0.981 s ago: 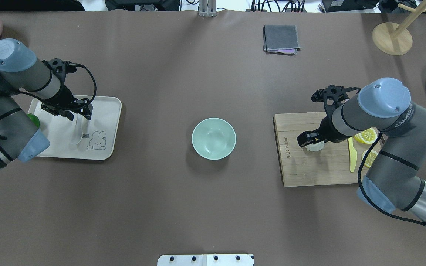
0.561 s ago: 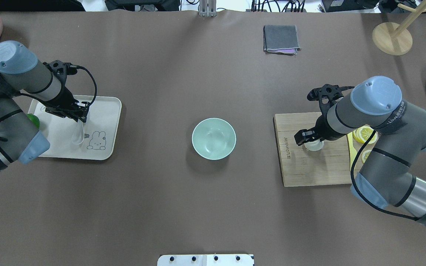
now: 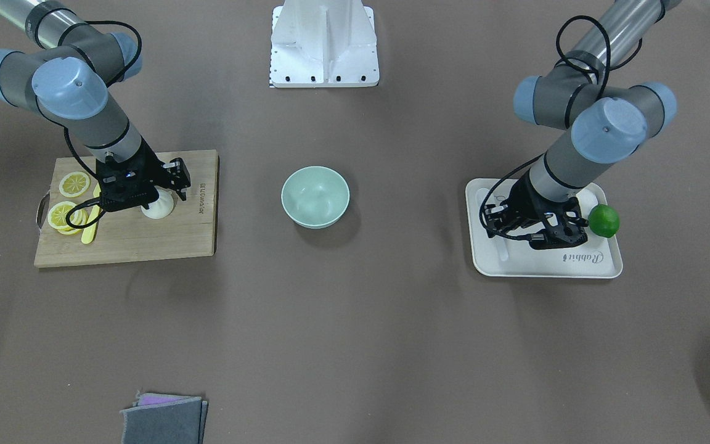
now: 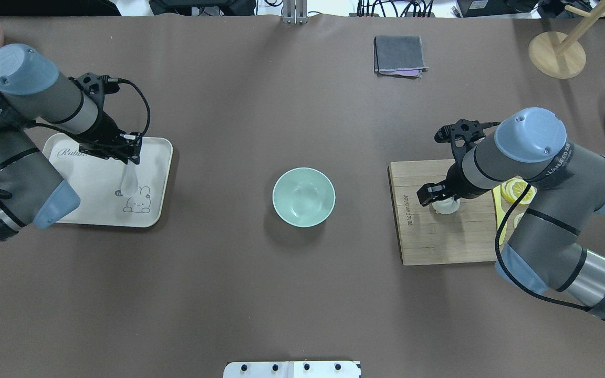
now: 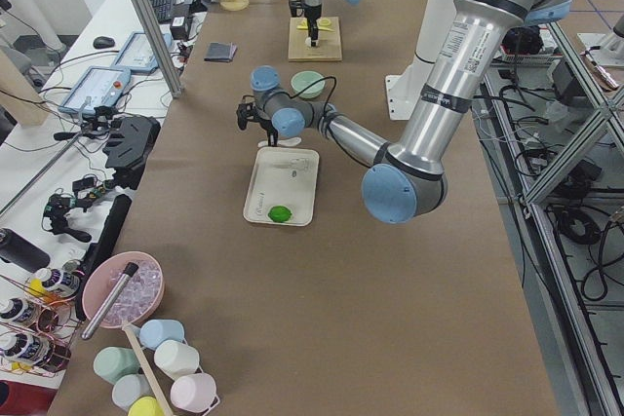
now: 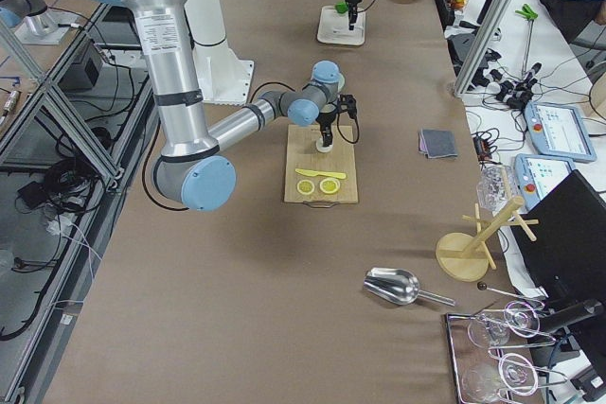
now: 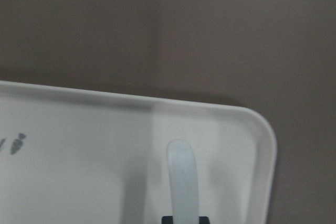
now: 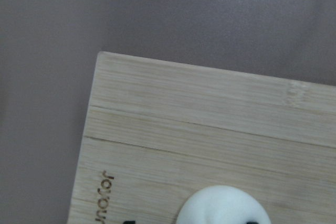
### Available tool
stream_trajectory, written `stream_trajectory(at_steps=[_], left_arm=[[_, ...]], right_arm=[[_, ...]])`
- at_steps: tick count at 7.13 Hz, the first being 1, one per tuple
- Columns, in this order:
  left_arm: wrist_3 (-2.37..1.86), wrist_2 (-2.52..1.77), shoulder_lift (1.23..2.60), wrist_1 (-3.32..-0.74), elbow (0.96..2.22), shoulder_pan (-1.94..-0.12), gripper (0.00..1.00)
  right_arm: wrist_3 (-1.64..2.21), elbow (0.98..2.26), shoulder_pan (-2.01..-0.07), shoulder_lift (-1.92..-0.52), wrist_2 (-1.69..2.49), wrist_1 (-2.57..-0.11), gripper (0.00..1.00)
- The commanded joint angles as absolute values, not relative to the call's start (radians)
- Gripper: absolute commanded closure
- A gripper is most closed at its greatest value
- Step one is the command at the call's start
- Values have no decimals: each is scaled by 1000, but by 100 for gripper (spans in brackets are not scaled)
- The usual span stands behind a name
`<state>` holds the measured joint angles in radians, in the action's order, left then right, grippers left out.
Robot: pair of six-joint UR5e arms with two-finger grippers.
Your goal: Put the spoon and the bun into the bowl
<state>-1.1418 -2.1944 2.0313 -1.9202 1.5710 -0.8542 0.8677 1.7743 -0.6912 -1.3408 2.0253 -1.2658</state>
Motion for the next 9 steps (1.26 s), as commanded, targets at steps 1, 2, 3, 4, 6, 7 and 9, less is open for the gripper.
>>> stream_trajectory(at_steps=[1, 2, 3, 4, 6, 7, 9], left_arm=[[-1300, -2186, 2112, -1919, 1578, -807, 100], [-1314, -2187, 2124, -1919, 1583, -807, 100], [-1347, -2186, 2132, -1921, 1585, -802, 100], [-1348, -2186, 2132, -1921, 1586, -802, 100], [-1373, -2186, 2144, -1921, 1588, -801, 100], [-1420, -2187, 2173, -1921, 1586, -790, 100], [-1492, -2151, 2224, -1919, 1580, -750, 100]], right_arm=[[864, 1802, -727, -1341, 2042, -1266, 33], [864, 1795, -729, -1353, 2022, -1267, 51], [864, 1793, -721, -1364, 2016, -1269, 53], [864, 1780, -704, -1364, 1982, -1267, 51], [864, 1778, -696, -1365, 1967, -1267, 73], [864, 1787, -696, -1362, 1977, -1267, 100], [865, 1787, -696, -1359, 1983, -1275, 100]])
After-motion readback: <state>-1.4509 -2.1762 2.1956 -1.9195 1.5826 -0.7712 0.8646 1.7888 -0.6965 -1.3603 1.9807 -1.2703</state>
